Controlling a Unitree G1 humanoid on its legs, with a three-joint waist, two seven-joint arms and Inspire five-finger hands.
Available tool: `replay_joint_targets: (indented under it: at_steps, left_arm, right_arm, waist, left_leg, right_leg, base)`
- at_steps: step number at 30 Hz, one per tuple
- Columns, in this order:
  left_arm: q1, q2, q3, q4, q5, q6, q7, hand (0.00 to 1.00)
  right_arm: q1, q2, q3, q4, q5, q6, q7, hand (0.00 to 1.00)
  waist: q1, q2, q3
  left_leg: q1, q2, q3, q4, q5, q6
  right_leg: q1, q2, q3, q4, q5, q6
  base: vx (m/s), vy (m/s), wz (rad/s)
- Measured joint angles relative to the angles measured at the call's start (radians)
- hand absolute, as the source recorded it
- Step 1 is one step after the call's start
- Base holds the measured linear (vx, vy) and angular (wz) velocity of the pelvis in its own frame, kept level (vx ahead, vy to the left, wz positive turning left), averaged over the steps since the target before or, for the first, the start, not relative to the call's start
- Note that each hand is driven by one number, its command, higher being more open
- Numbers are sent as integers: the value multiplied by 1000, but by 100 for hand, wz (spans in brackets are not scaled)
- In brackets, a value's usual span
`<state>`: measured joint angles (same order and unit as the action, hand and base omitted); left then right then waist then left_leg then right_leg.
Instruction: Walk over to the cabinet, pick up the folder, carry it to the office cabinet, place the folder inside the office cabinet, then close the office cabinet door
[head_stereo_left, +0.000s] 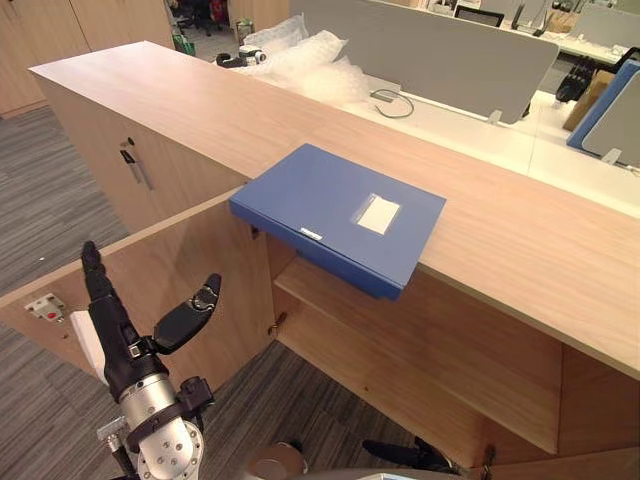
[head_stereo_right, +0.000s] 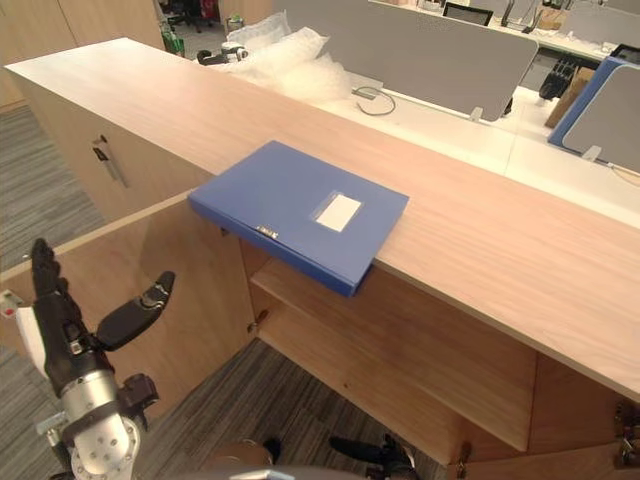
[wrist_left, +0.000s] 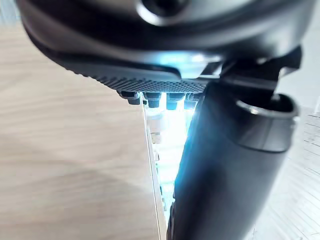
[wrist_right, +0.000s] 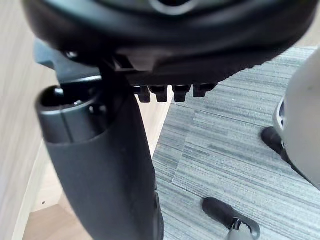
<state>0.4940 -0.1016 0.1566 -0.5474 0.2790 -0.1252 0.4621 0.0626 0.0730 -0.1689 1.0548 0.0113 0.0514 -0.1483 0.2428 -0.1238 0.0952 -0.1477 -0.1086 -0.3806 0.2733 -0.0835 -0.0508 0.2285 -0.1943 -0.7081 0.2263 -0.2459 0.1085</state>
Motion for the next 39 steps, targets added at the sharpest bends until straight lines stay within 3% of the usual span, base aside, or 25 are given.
replay_joint_targets:
  at_steps: [4, 12, 20, 28, 32, 39]
  left_arm:
    - [2, 9, -34, -24, 107, 1, 60, 100]
    - [9, 118, -74, -87, 312, -1, 74, 100]
    - [10, 351, -52, -90, 462, -2, 38, 100]
    - [10, 429, -7, -90, 577, -5, 9, 100]
    - [4, 490, -7, -89, 604, -6, -3, 100]
    - [-66, 595, -21, -53, 678, -21, -4, 100]
  right_arm:
    - [-1, 0, 38, -2, -1, -19, -9, 100]
    - [0, -1, 42, -2, -11, -31, -10, 100]
    - [17, -5, 37, -1, -46, -32, -6, 100]
    - [22, -10, 33, -3, -60, -35, 1, 100]
    - [22, -10, 33, -3, -64, -35, 13, 100]
    - [20, -13, 37, -9, -149, -39, 28, 100]
  waist:
    - [0, -10, -15]
    - [-5, -11, -53]
    - [-9, -9, -74]
    - [-21, -6, -81]
    - [-25, -5, -82]
    - [-30, -3, -90]
  left_leg:
    - [-1, 4, 4, 9, -6, 0]
    - [3, 10, 17, 8, -14, 1]
    - [20, 14, 27, -4, -15, 1]
    - [32, 17, 43, -12, -19, 7]
    - [42, 27, 58, -21, -20, 9]
    - [66, 43, 101, -64, -12, 11]
  right_leg:
    - [0, 5, 4, -3, -1, -2]
    - [1, 12, 22, -18, -1, -3]
    - [12, 16, 36, -38, 1, -6]
    - [17, 17, 58, -51, 5, -12]
    - [17, 21, 80, -57, 17, -31]
    - [4, 20, 133, -70, 22, -38]
  base:
    - [5, -17, -2]
    - [-2, -8, -5]
    - [0, -8, -4]
    - [9, -11, -7]
    - [18, 1, -12]
    - [13, -5, -19]
